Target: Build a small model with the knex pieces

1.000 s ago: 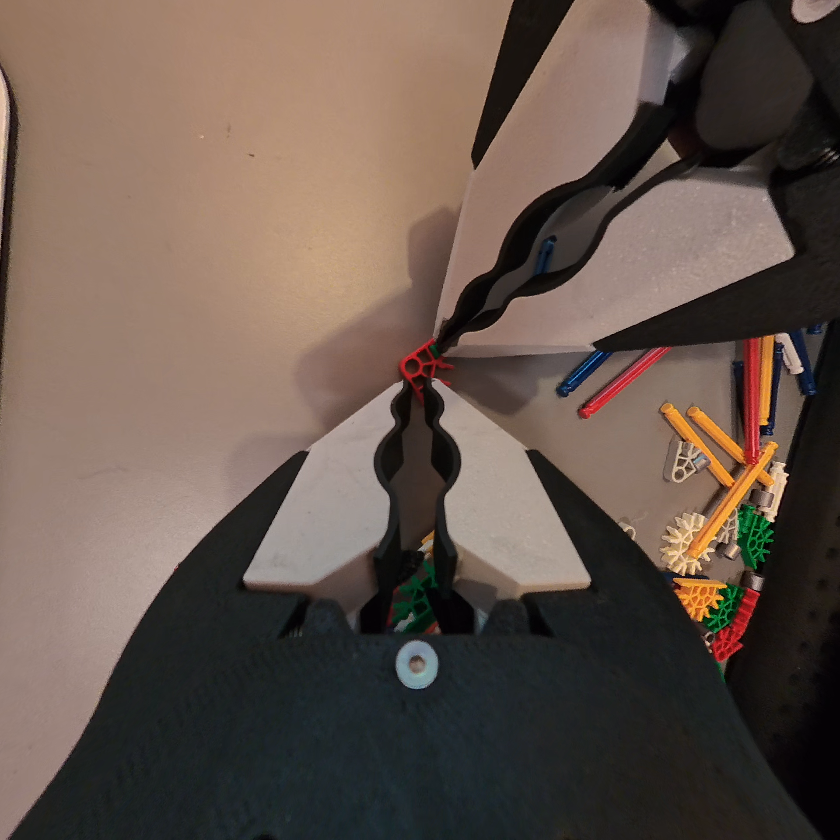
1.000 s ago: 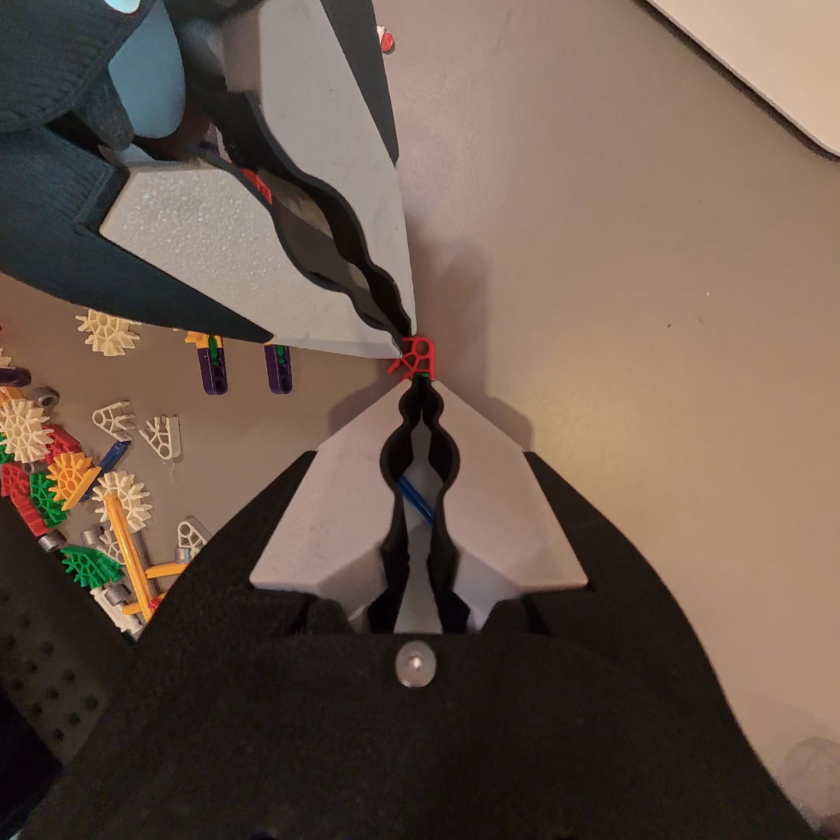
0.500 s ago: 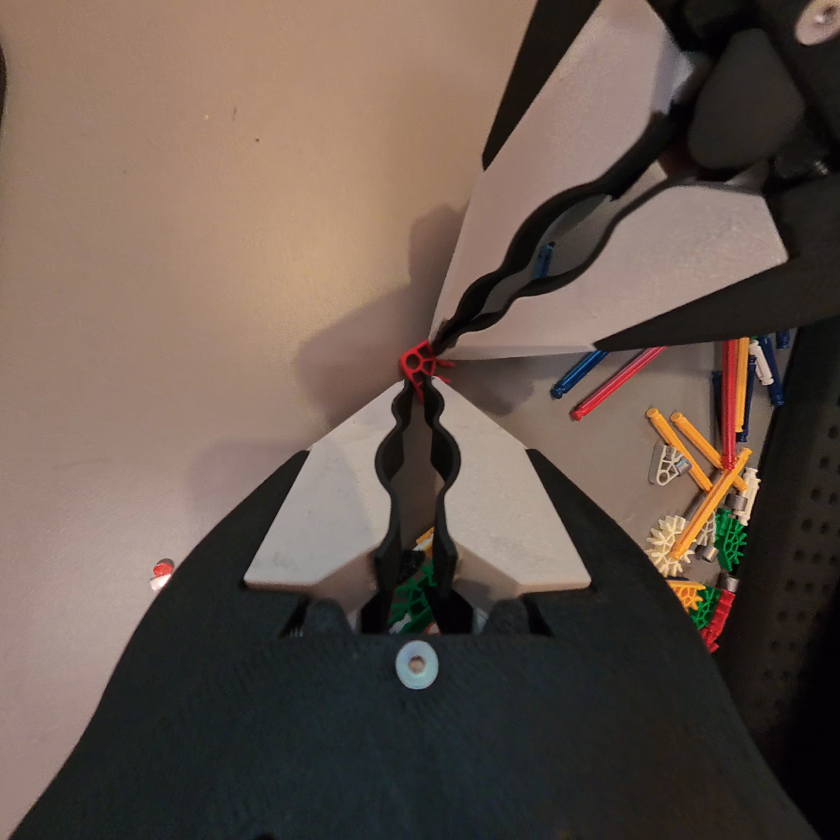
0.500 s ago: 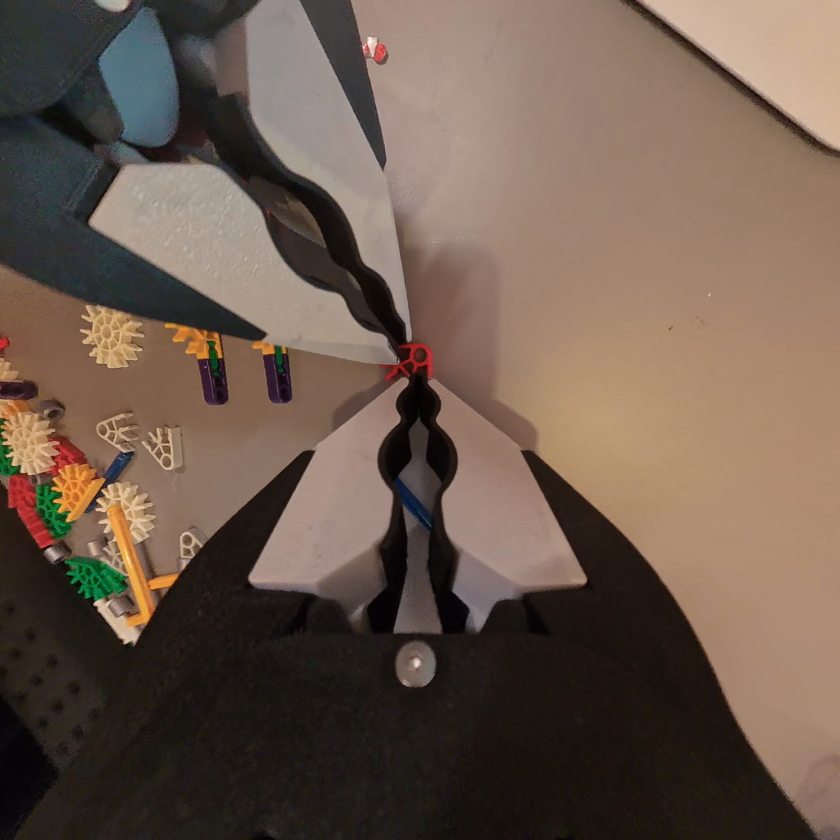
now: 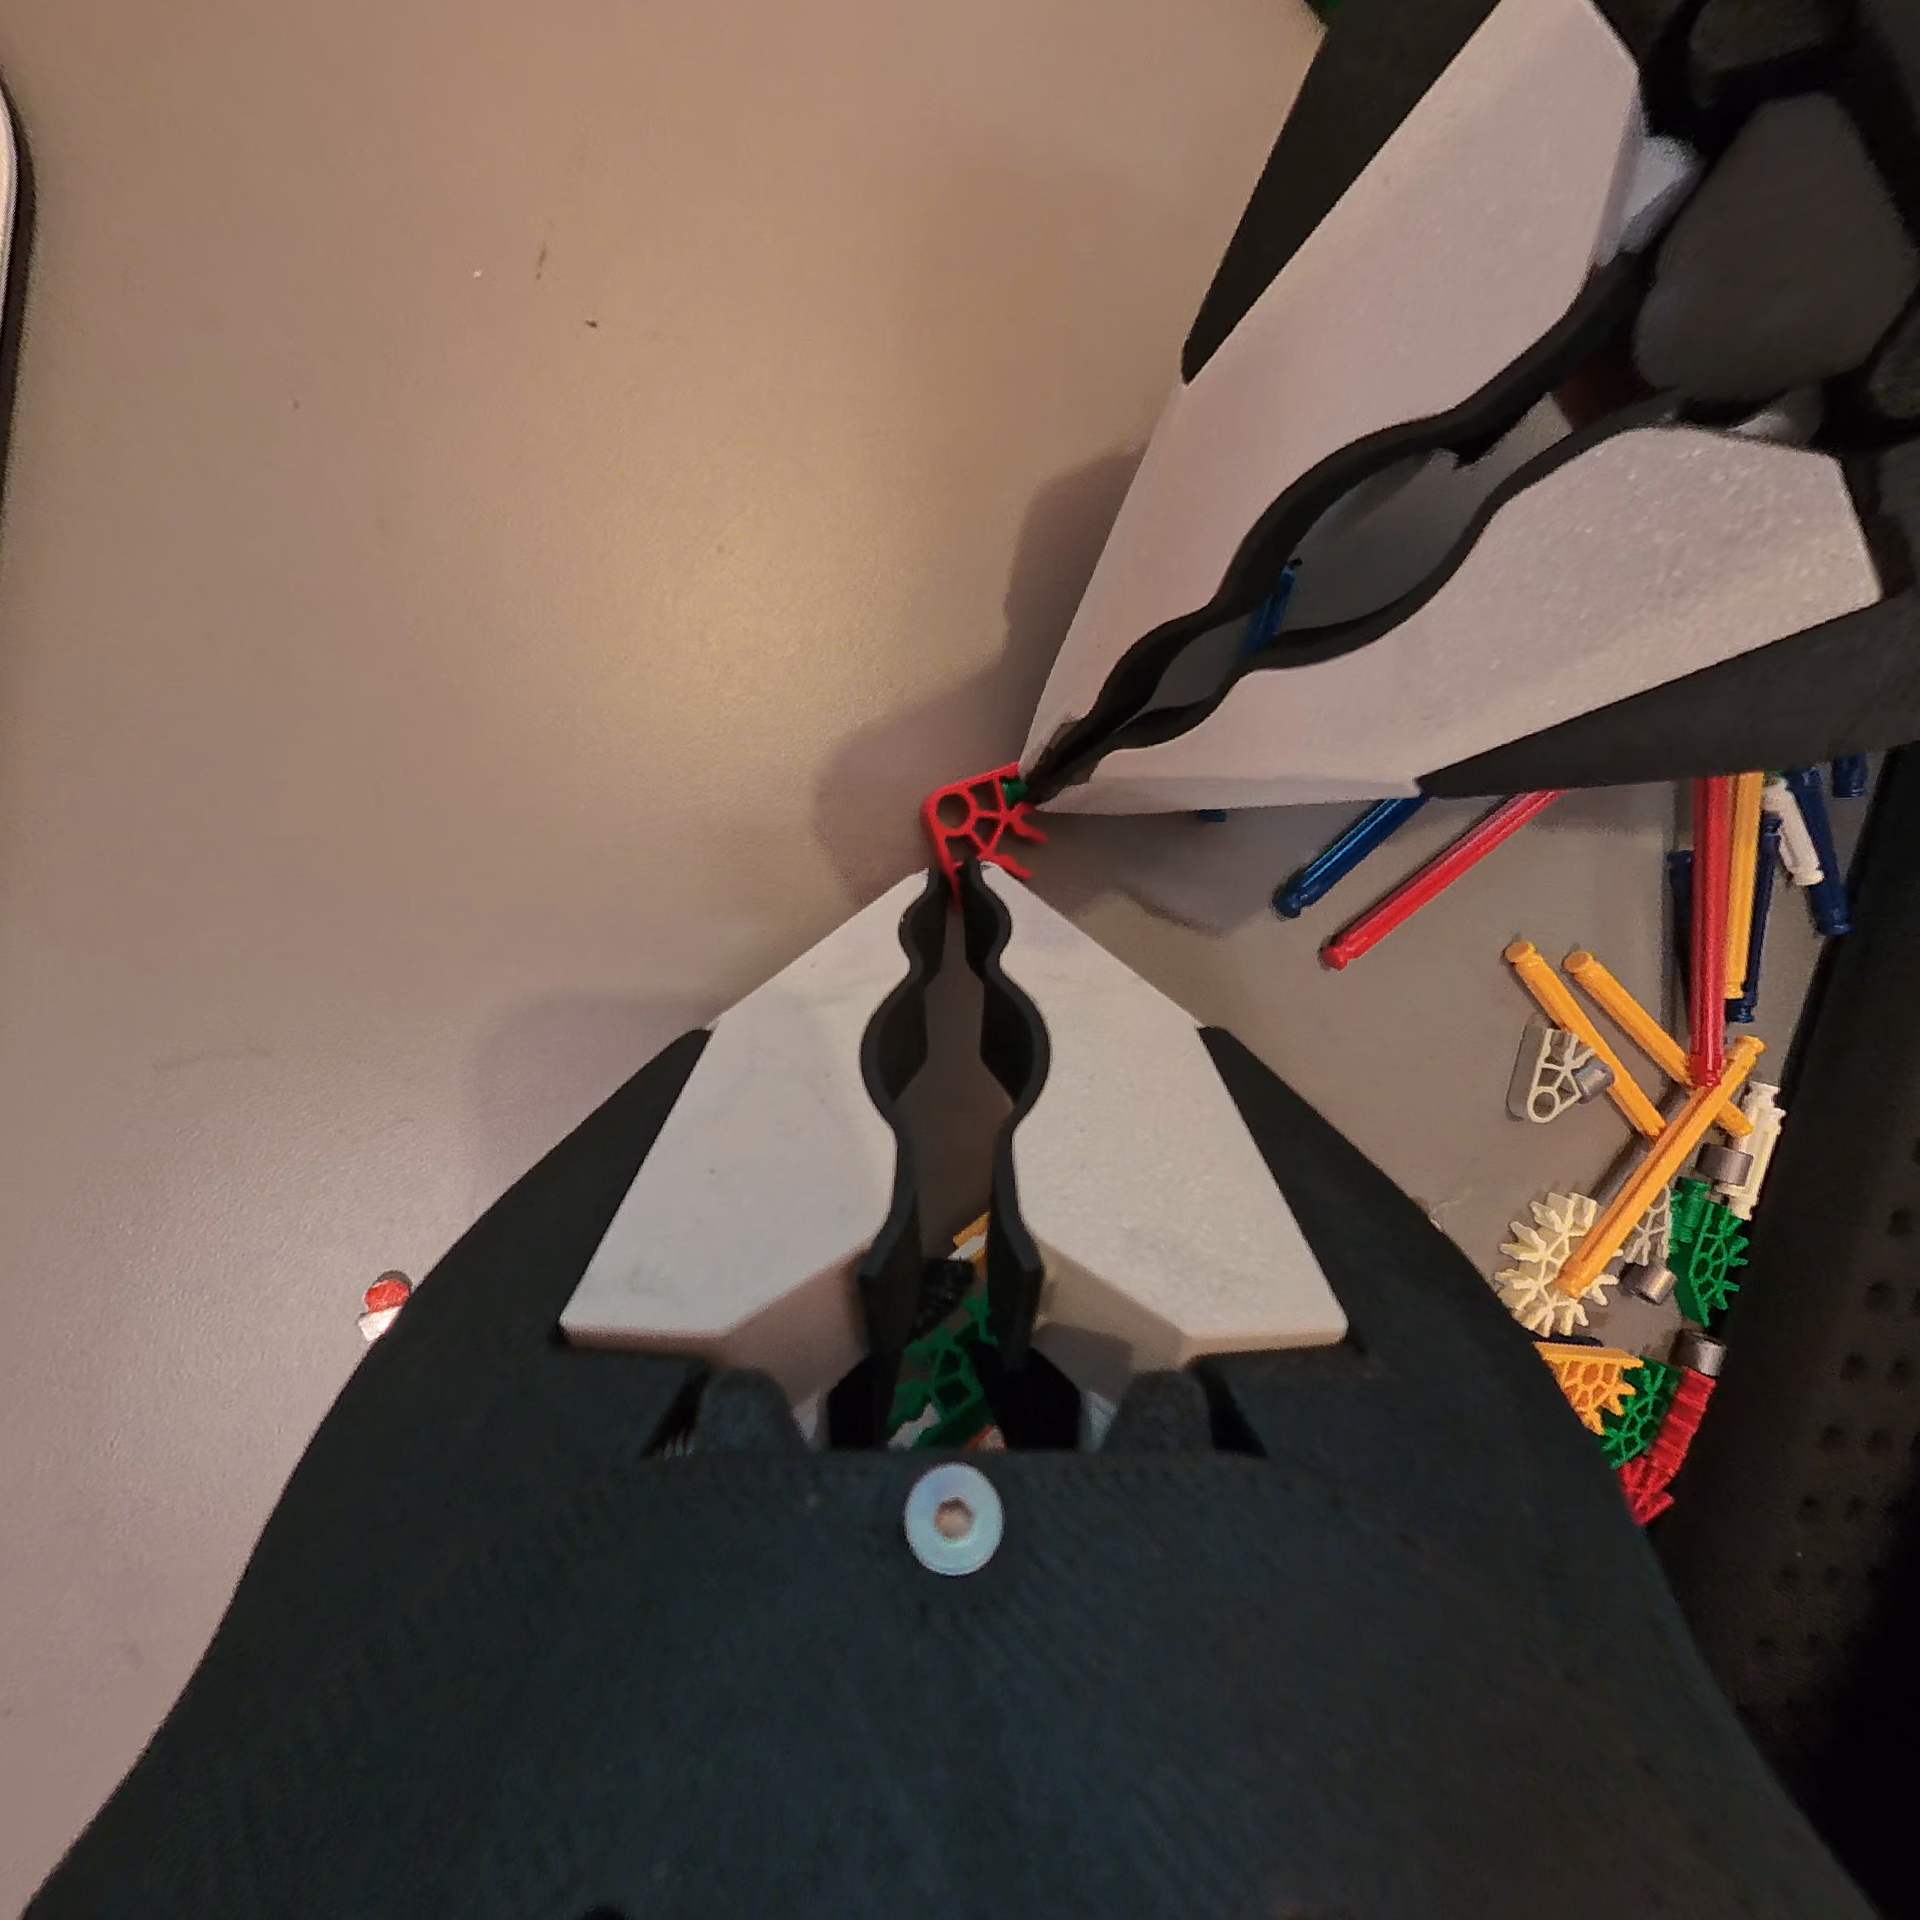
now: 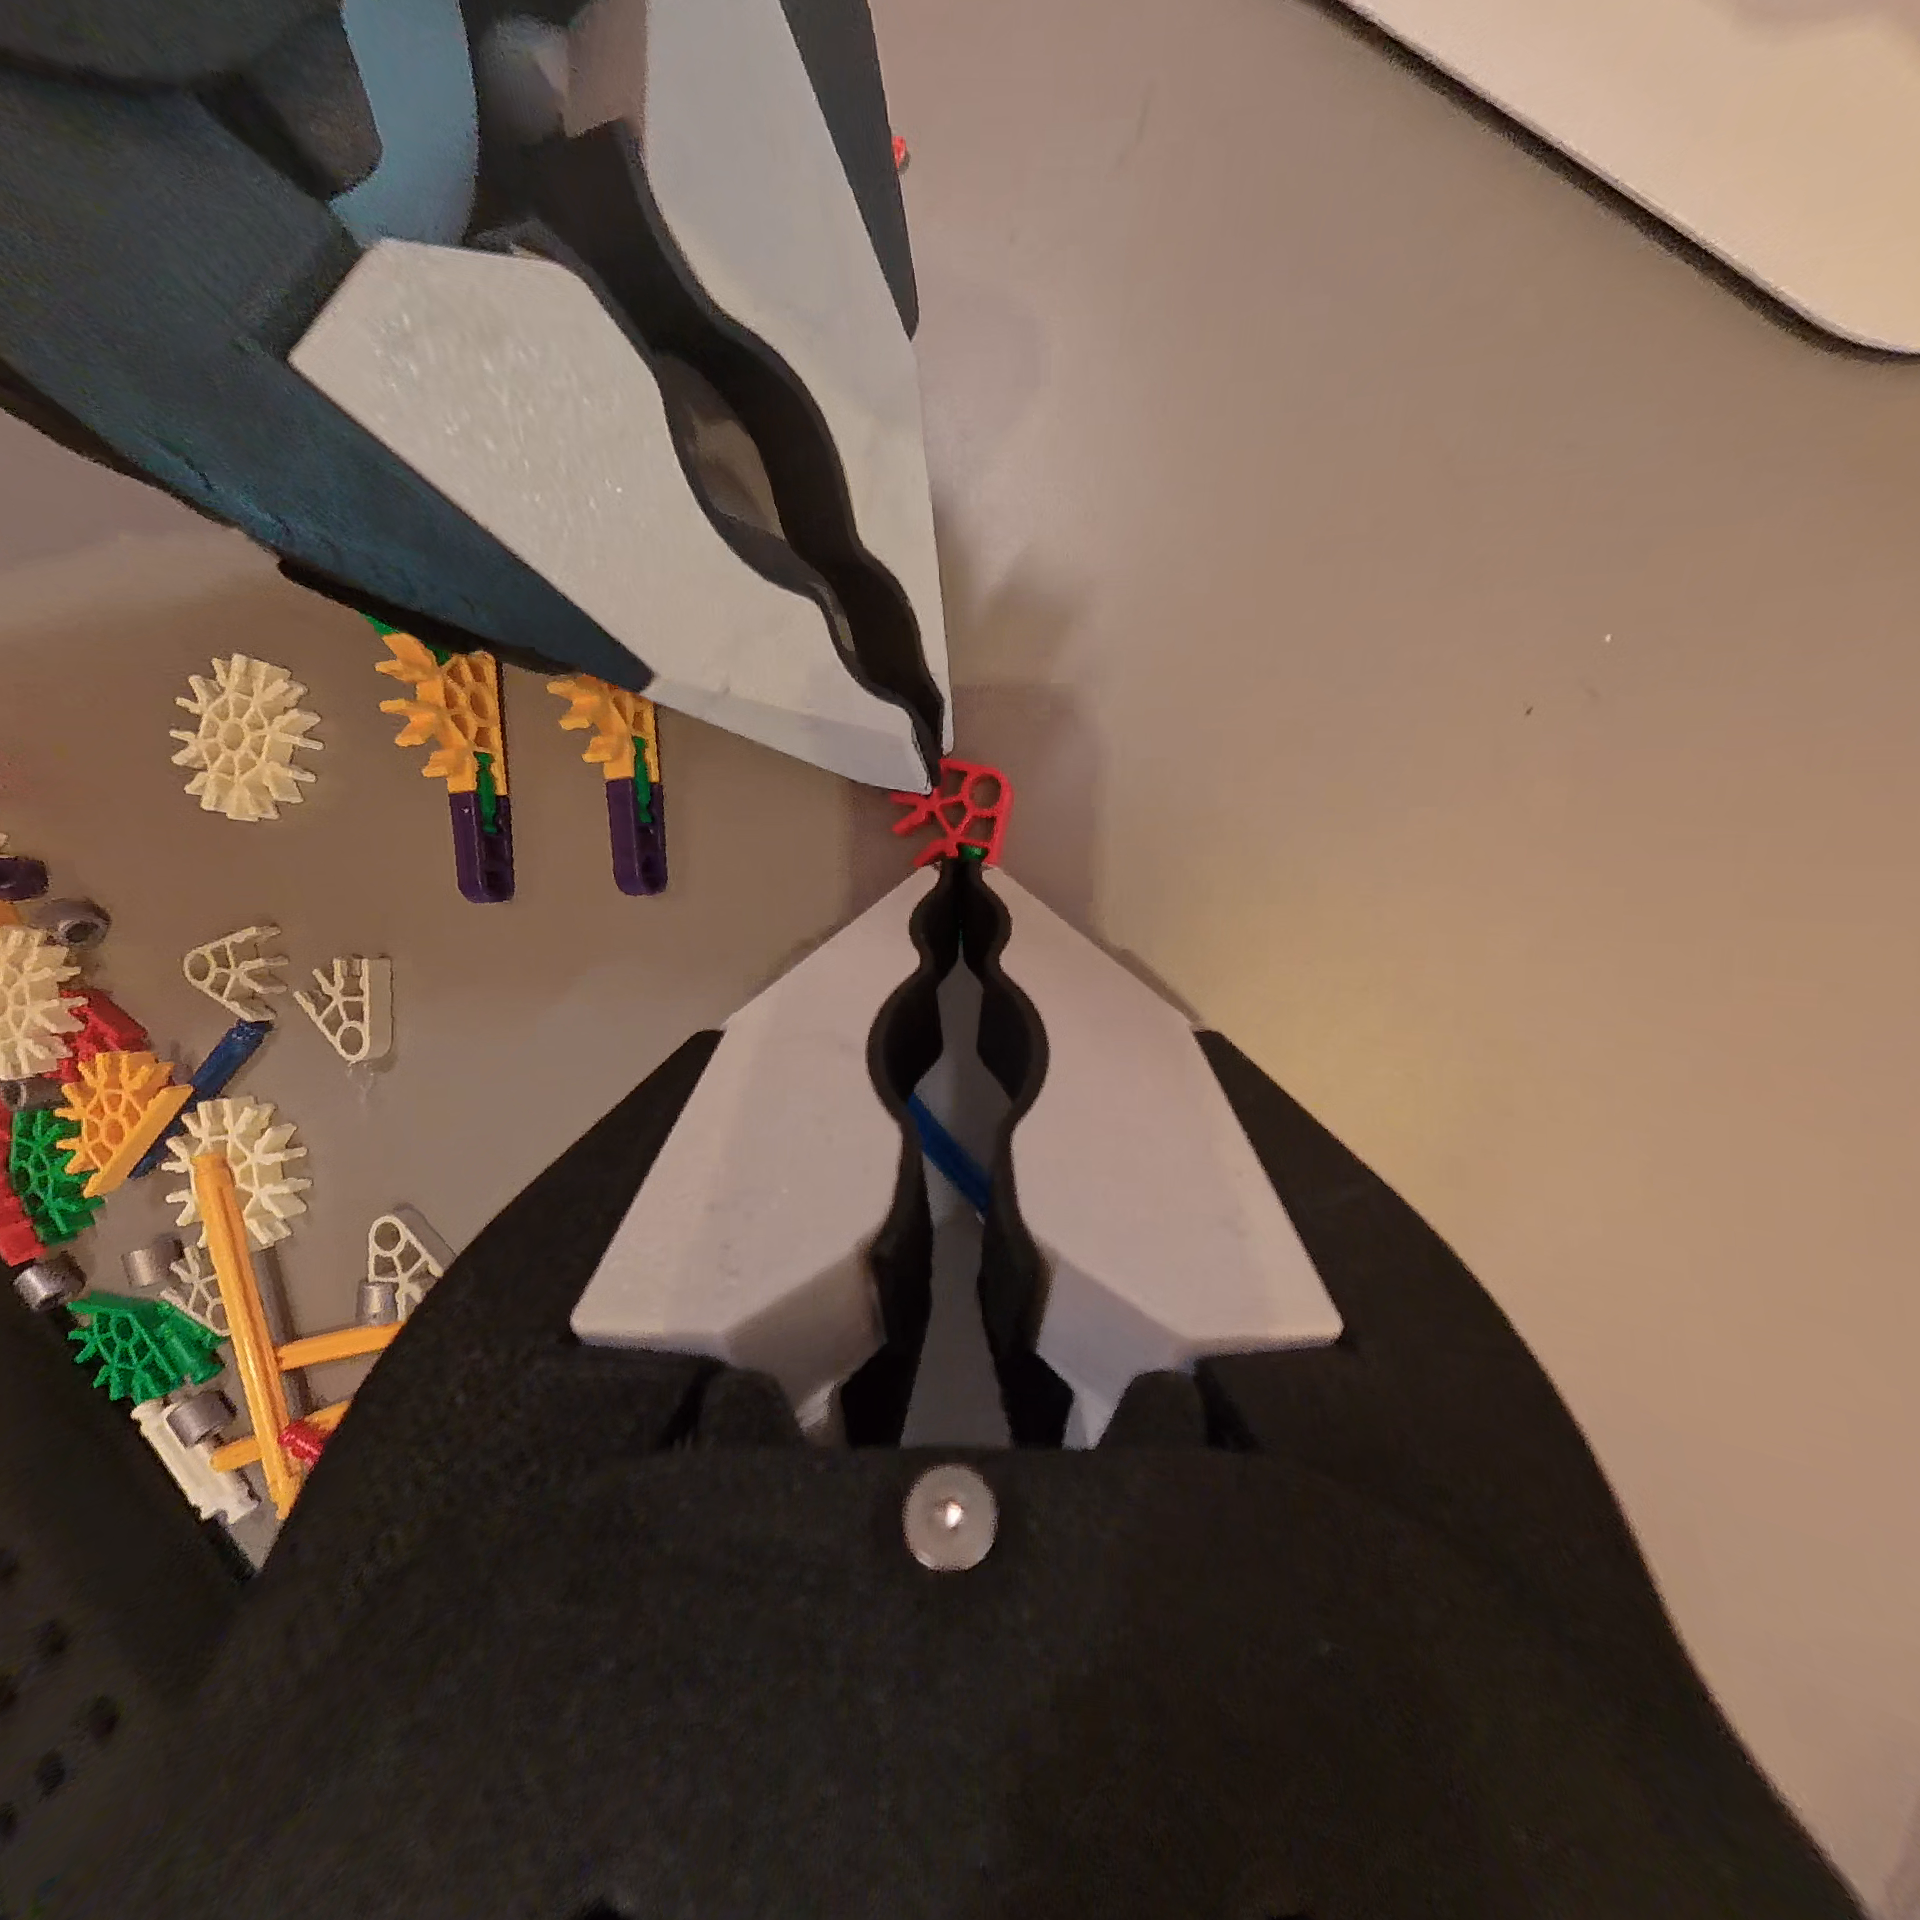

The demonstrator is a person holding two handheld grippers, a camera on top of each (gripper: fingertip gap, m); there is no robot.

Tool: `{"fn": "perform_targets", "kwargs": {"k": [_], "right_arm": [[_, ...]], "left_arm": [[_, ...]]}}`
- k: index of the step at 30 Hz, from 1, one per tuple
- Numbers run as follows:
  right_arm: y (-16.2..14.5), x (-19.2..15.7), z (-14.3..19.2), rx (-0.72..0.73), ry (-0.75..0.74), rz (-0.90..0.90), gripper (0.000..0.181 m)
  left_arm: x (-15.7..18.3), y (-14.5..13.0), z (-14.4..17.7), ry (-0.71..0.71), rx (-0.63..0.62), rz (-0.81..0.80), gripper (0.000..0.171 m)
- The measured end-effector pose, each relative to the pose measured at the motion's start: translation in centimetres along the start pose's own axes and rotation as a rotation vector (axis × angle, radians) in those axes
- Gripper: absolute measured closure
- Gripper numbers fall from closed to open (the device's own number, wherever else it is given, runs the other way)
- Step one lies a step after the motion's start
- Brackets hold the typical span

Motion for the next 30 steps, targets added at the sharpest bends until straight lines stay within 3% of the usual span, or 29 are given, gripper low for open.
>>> {"fn": "perform_targets", "kwargs": {"k": [7,11,16,18,23,27,30], "right_arm": [[0.4,0.4,0.2,-0.014,0.078,-0.07,0.181],[0.3,0.4,5.3,0.09,0.015,-0.087,0.18],[-5.9,1.6,14.2,0.072,-0.157,-0.158,0.179],[-8.8,1.3,15.8,0.043,-0.18,-0.2,0.178],[-12.2,-3.4,14.8,-0.004,-0.094,-0.192,0.168],[-9.9,-9.4,12.5,0.079,0.002,-0.056,0.165],[-7.6,-13.3,9.8,0.082,0.064,0.05,0.162]], "left_arm": [[-0.1,0.0,0.0,-0.014,0.003,0.021,0.171],[0.2,-0.3,0.1,-0.013,0.016,0.06,0.17],[1.2,-0.4,-0.1,-0.029,-0.016,0.053,0.164],[1.9,-0.5,-0.4,-0.071,-0.027,0.064,0.16],[2.9,-0.6,1.4,-0.115,0.048,0.047,0.152],[3.8,-2.6,5.3,-0.084,0.126,-0.026,0.151],[5.3,-6.0,7.2,-0.085,0.108,-0.063,0.15]]}}
Point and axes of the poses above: each gripper's, where its closed fingertips meet, z back along the fingers, y out of its top, x = y × z across the jaws, the point moved 6 cm from there along z, back along the fingers, and after that the axes turned 13 degrees about z, right-handed, at the moved point
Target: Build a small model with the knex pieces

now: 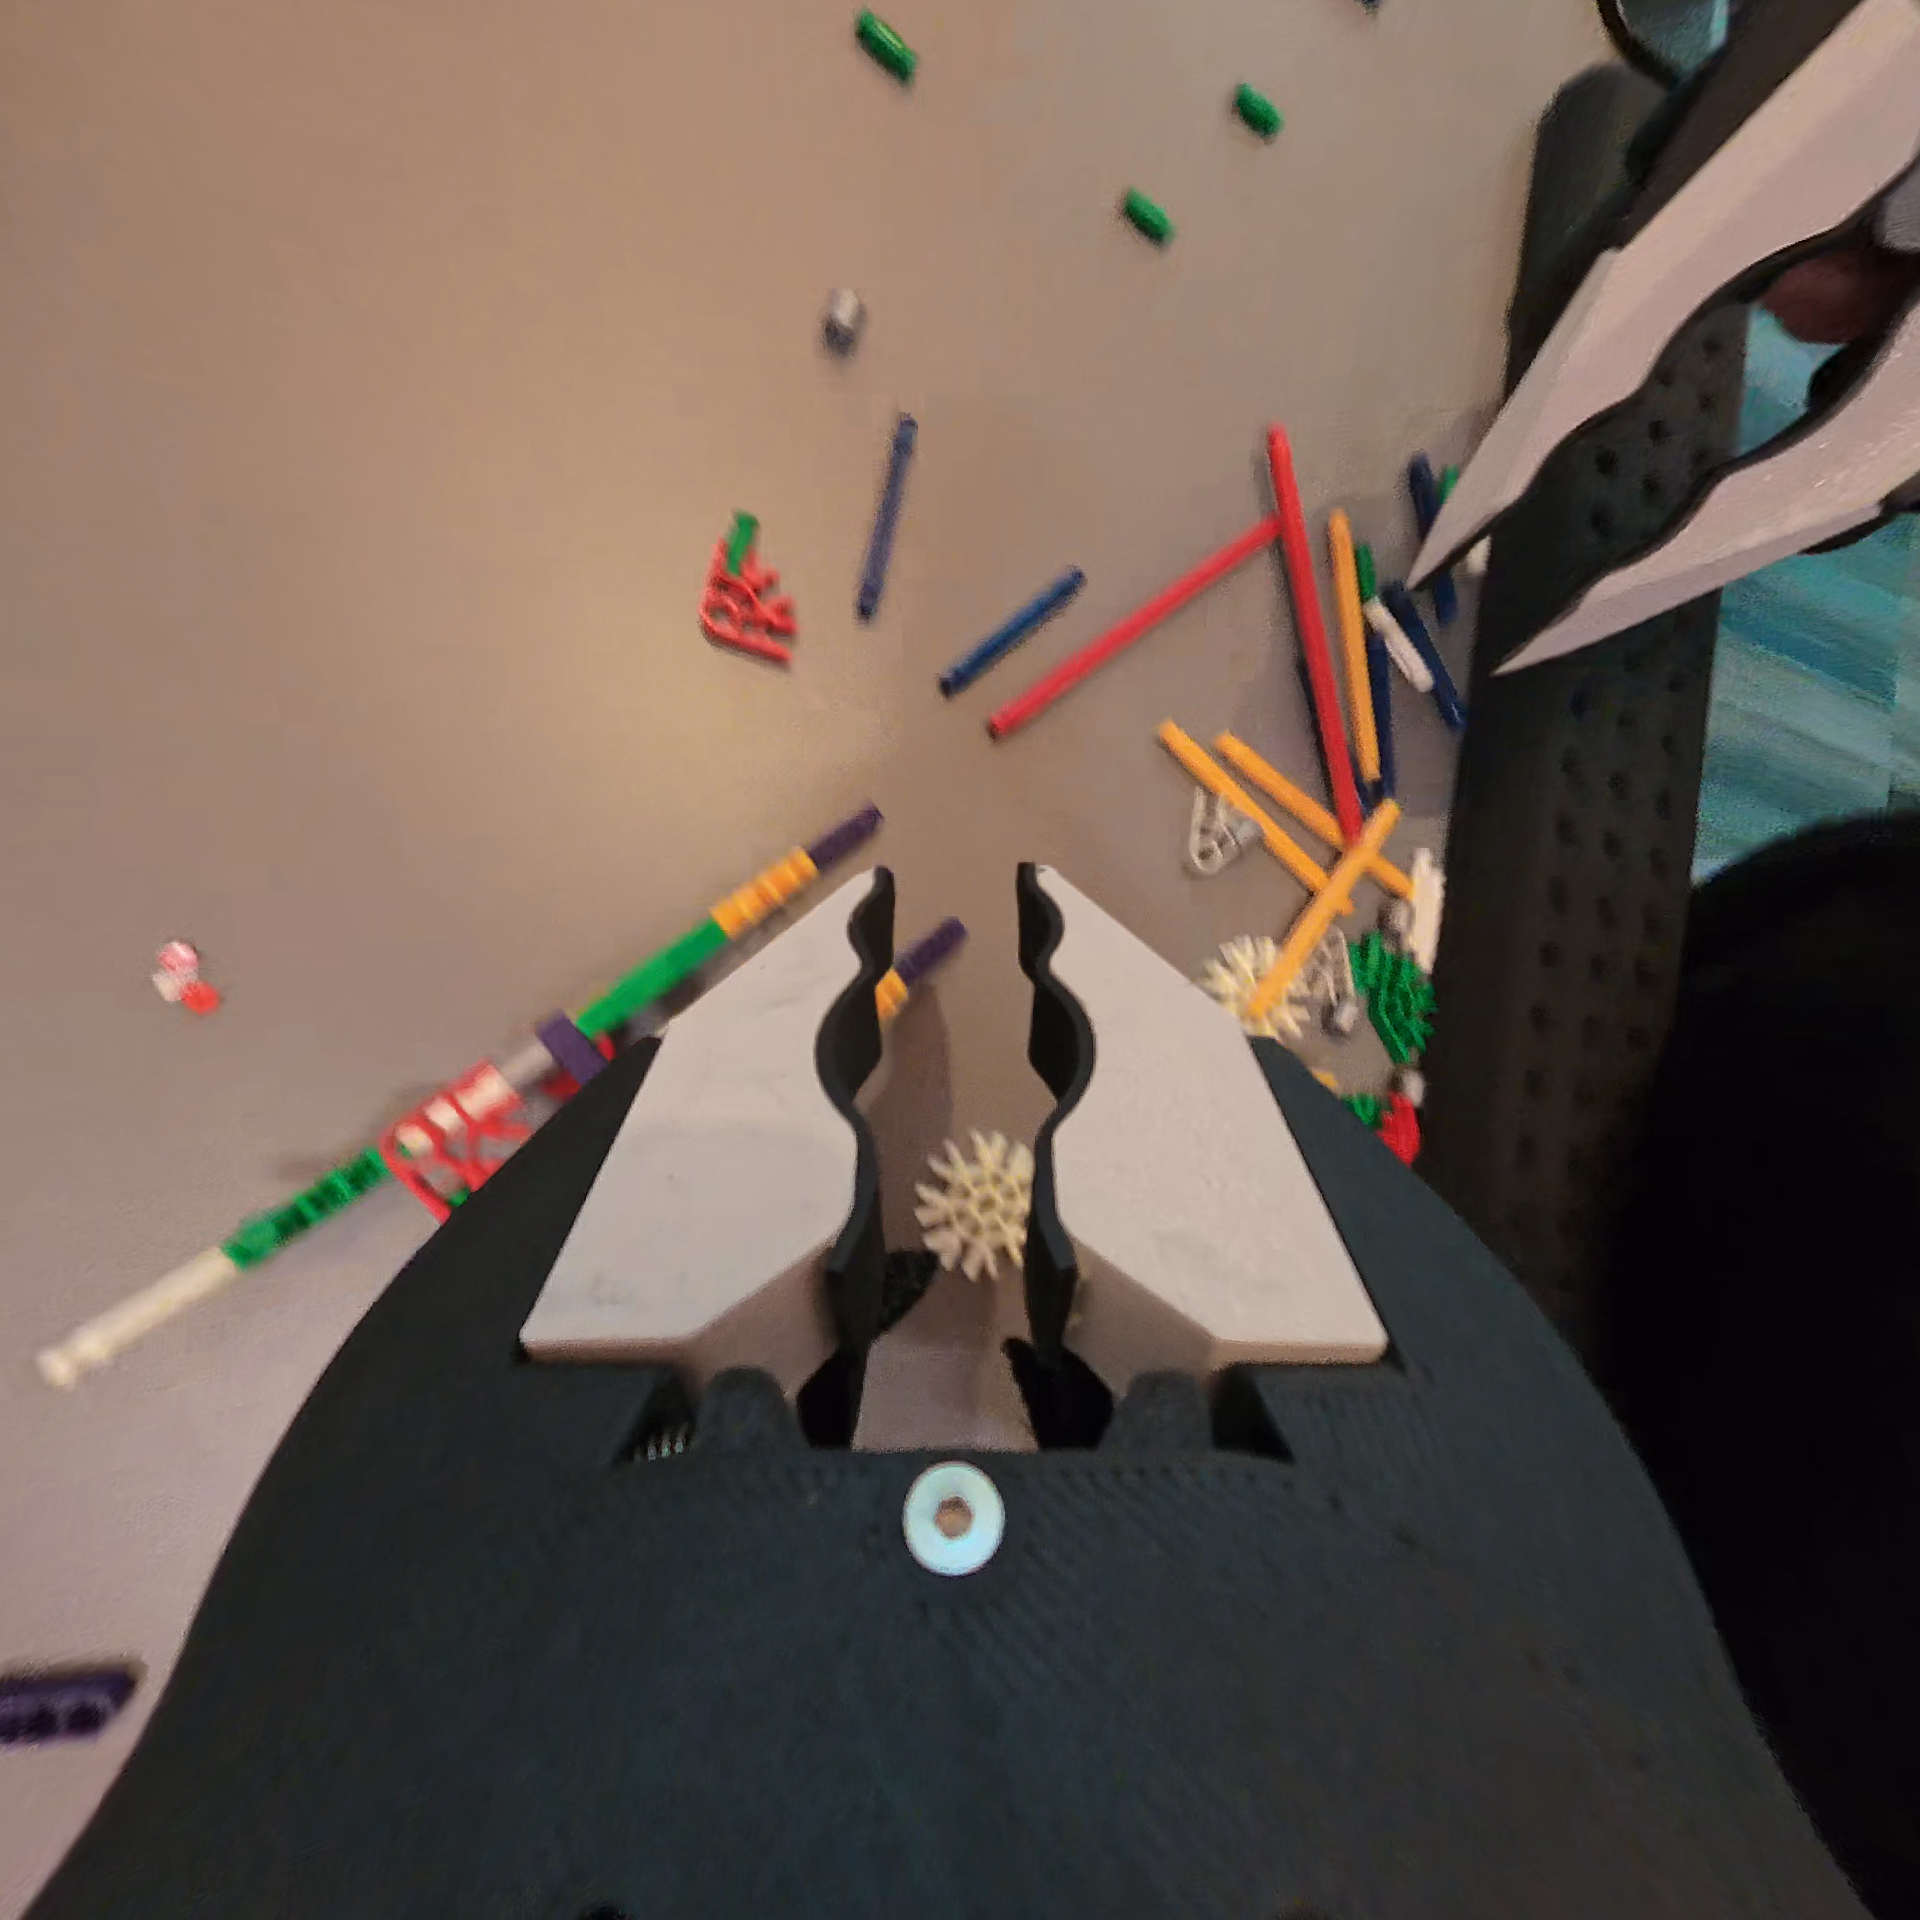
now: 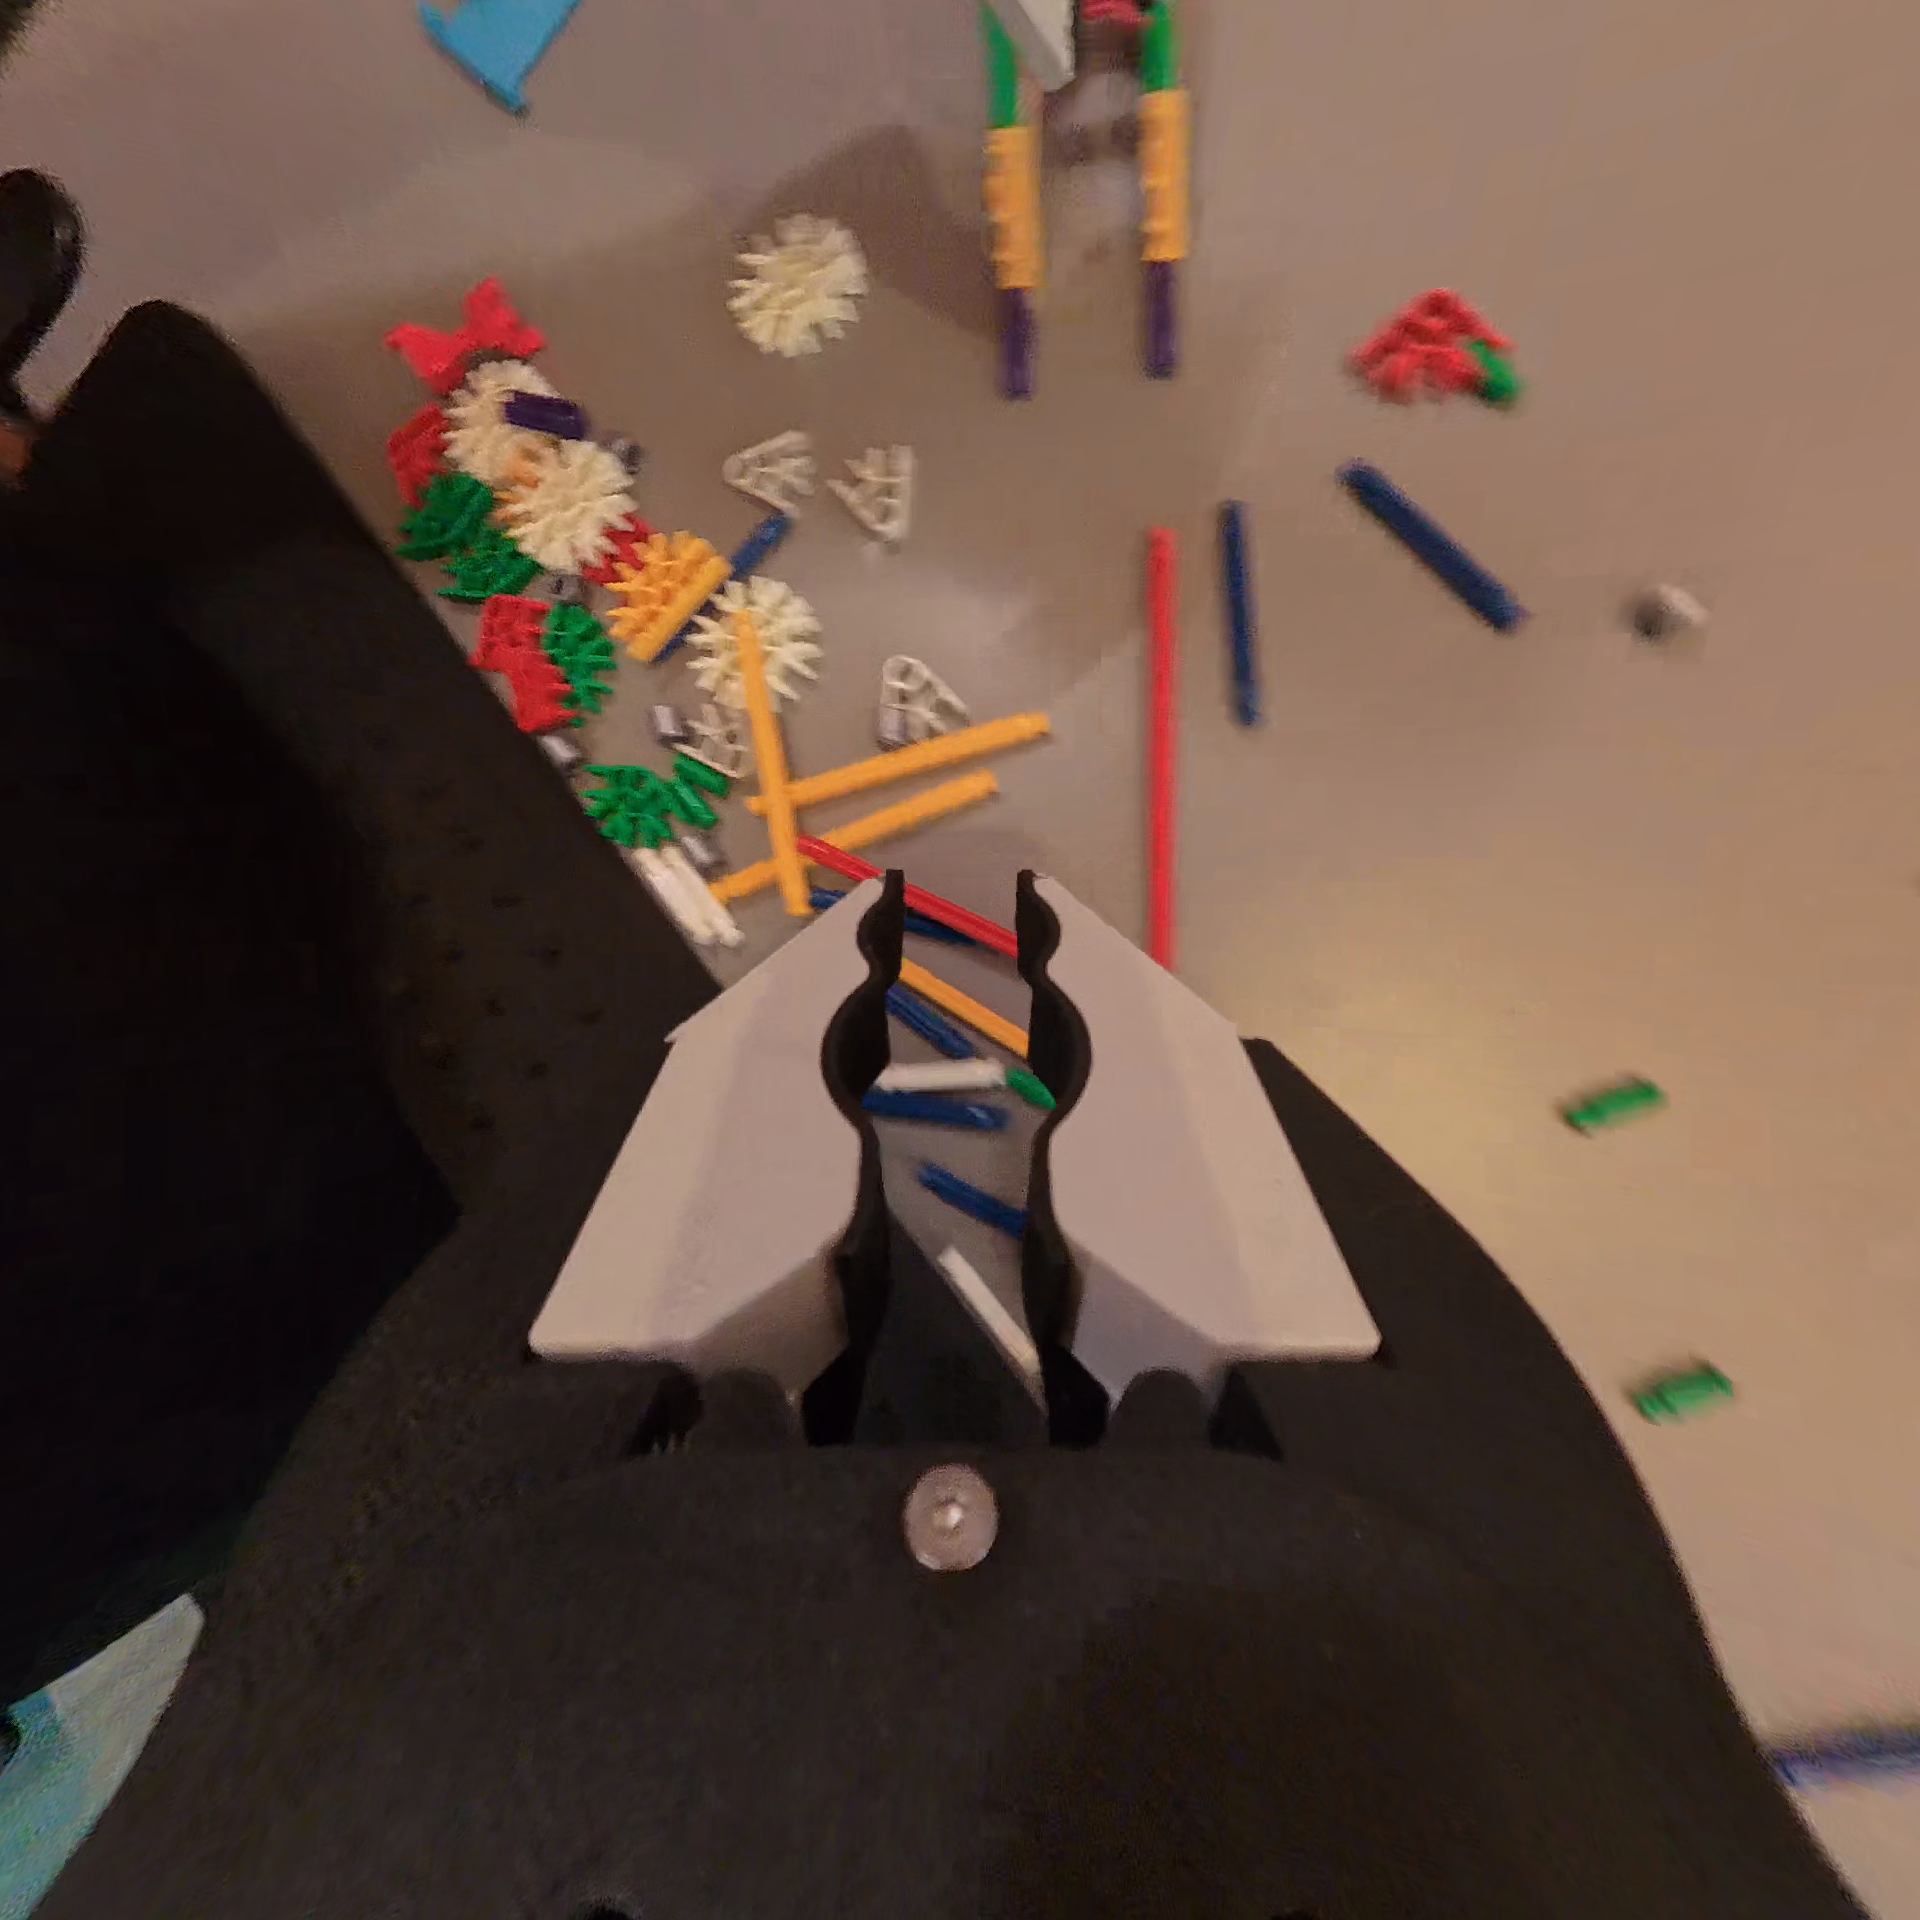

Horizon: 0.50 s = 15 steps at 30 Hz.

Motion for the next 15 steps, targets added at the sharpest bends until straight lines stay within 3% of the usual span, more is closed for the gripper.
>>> {"fn": "perform_targets", "kwargs": {"k": [8,15], "right_arm": [[4.3,-5.9,-6.1,0.057,0.112,0.161,0.149],[5.8,-9.0,-8.5,0.052,0.151,0.208,0.148]], "left_arm": [[3.8,-11.1,1.7,0.023,-0.116,-0.074,0.137],[4.8,-17.3,2.3,0.078,-0.118,-0.036,0.128]]}}
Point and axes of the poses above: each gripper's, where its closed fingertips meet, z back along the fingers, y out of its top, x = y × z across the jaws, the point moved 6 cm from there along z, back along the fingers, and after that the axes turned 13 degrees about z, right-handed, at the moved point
